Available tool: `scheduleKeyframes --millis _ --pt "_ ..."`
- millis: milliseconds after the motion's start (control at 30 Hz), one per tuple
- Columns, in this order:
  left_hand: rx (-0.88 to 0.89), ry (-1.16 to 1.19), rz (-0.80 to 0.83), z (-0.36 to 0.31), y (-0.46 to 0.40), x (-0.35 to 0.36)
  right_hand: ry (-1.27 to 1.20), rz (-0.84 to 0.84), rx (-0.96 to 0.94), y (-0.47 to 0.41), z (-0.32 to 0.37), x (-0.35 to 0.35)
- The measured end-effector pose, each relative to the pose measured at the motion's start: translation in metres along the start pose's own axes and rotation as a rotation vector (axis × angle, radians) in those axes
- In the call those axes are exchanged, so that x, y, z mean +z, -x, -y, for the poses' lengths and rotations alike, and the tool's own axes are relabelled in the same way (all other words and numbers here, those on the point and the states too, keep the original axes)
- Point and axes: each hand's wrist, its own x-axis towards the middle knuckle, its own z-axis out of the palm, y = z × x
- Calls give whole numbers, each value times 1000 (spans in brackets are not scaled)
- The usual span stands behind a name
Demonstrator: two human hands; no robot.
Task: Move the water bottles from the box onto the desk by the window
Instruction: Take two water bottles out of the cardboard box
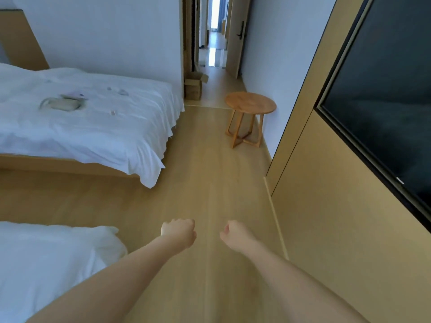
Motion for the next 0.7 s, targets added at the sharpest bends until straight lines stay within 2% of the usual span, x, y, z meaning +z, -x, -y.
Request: scheduleKeyframes --millis 233,533,700 --pt "-58 32 33 21 -172 -39 50 36 -16 -171 19 -62" --pt "-175 144 -14 45 -379 -148 156 35 -156 -368 82 -215" --pt "-220 177 -19 77 -492 -187 246 54 -205 -470 119 -266"
